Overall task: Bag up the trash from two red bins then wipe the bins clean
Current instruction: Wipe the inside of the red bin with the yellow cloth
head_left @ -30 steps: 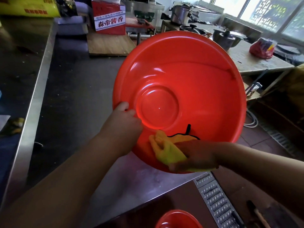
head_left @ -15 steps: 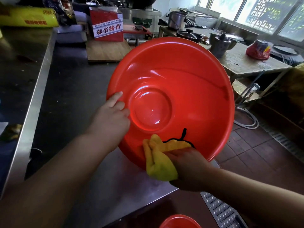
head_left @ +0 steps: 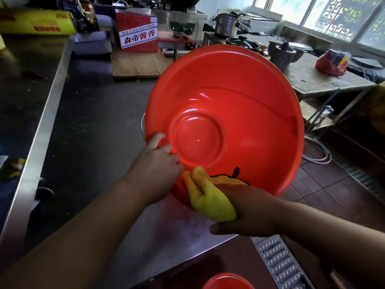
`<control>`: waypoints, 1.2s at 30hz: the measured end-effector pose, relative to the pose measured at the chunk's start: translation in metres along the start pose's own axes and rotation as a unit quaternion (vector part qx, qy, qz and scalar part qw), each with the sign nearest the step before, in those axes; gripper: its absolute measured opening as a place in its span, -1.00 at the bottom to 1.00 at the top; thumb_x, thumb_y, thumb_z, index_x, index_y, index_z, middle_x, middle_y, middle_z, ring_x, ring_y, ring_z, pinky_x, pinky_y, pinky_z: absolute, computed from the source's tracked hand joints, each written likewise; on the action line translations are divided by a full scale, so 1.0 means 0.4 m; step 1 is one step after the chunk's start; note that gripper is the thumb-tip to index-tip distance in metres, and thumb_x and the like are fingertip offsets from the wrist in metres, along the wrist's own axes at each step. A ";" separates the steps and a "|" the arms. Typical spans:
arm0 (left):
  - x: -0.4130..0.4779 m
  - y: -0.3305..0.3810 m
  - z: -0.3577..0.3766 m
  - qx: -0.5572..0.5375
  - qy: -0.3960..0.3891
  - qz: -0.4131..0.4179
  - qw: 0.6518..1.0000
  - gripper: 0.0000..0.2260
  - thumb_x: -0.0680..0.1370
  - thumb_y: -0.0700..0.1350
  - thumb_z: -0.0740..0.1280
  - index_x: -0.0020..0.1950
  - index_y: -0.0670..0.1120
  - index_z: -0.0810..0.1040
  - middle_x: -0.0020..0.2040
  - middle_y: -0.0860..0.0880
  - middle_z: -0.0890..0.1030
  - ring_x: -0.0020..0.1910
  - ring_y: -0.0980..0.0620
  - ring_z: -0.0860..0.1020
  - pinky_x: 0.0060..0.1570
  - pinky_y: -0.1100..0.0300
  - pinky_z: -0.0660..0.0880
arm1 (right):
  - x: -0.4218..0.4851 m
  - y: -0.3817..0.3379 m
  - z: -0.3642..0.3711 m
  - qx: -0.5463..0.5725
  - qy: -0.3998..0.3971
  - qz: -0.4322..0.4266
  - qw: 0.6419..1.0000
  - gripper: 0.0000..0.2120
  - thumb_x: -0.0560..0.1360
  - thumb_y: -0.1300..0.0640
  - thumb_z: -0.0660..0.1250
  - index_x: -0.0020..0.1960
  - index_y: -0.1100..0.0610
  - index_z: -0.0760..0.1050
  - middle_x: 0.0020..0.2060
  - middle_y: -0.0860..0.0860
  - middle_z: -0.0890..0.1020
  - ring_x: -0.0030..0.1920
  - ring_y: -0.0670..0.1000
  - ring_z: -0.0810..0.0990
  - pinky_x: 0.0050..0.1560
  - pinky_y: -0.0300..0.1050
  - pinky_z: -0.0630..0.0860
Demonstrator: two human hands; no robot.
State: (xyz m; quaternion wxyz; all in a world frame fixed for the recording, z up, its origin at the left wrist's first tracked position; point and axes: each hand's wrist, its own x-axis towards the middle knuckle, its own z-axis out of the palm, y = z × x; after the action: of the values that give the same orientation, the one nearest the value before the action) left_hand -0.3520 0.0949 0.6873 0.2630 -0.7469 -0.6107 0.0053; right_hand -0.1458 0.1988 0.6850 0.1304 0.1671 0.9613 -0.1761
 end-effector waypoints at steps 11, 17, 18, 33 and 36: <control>0.007 0.002 -0.003 -0.024 0.070 0.029 0.997 -0.60 0.36 -0.23 -0.03 -0.42 -0.08 0.58 -0.42 -0.03 0.57 -0.34 -0.07 0.56 0.04 -0.07 0.49 | 0.224 0.122 0.085 0.070 -0.130 0.181 0.972 0.07 0.20 -0.68 -0.23 0.54 -0.09 0.04 0.51 0.04 0.19 0.50 0.07 0.14 0.47 0.12 0.05; 0.008 0.002 0.010 -0.024 0.084 0.011 0.996 -0.63 0.39 -0.23 0.01 -0.41 -0.08 0.57 -0.42 -0.02 0.57 -0.34 -0.08 0.55 0.06 -0.08 0.48 | 0.343 0.171 0.108 -0.012 -0.034 0.193 0.981 -0.40 0.39 -0.52 -0.15 0.32 -0.28 0.19 0.32 -0.01 0.40 0.34 0.14 0.39 0.32 0.13 0.29; 0.008 0.001 0.012 -0.023 0.085 0.006 0.996 -0.64 0.39 -0.23 0.02 -0.41 -0.08 0.57 -0.42 -0.02 0.57 -0.34 -0.08 0.54 0.06 -0.08 0.47 | 0.338 0.154 0.097 -0.028 0.004 0.178 0.984 -0.56 0.41 -0.49 -0.13 0.17 -0.32 0.19 0.20 -0.02 0.45 0.23 0.13 0.48 0.23 0.10 0.38; 0.000 -0.013 0.024 -0.006 0.100 0.005 0.995 -0.68 0.39 -0.25 0.06 -0.46 -0.06 0.50 -0.46 0.00 0.47 -0.37 -0.05 0.49 0.10 -0.02 0.34 | 0.060 0.058 0.031 0.150 -0.163 0.037 0.974 -0.15 0.37 -0.51 -0.29 0.53 -0.13 0.04 0.47 -0.17 0.21 0.46 -0.11 0.17 0.45 0.14 0.05; -0.003 -0.013 0.023 -0.013 0.103 0.011 0.995 -0.67 0.40 -0.25 0.06 -0.45 -0.06 0.53 -0.44 0.00 0.50 -0.36 -0.05 0.50 0.06 0.00 0.43 | 0.090 0.058 0.038 0.137 -0.139 0.053 0.979 0.02 0.24 -0.61 -0.37 0.55 -0.10 0.02 0.49 -0.15 0.19 0.47 -0.12 0.14 0.47 0.03 0.03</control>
State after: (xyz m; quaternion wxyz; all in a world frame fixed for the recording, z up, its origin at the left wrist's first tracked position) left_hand -0.3600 0.0981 0.6809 0.3151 -0.7531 -0.5725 -0.0765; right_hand -0.1670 0.2233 0.6531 0.2477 0.2080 0.8905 -0.3201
